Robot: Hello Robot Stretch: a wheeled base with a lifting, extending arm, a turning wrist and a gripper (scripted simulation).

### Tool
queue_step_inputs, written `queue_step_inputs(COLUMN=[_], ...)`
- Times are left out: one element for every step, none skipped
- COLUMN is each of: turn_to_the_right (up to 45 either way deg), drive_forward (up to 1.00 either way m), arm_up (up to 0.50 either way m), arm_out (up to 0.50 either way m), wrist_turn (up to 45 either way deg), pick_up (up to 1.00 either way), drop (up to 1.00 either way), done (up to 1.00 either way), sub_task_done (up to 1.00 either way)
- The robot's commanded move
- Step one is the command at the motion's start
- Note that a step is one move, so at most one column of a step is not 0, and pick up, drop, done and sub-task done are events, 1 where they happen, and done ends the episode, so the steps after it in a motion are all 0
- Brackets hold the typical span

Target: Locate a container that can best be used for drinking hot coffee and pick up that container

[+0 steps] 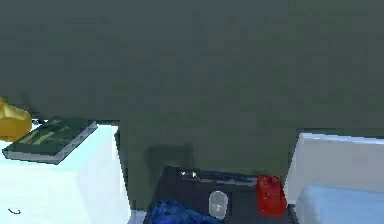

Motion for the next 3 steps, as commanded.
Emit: queue_step_inputs(turn_to_the_right=[-45.0, -30.0, 0.0], drive_forward=[0.00, 0.00, 0.00], arm_up=[0.00, 0.00, 0.50], arm_out=[0.00, 0.00, 0.00], wrist_turn=[0.0, 0.0, 0.0], pick_up=[0.00, 0.00, 0.00], drop=[0.00, 0.00, 0.00], done=[0.00, 0.00, 0.00], sub_task_done=[0.00, 0.00, 0.00])
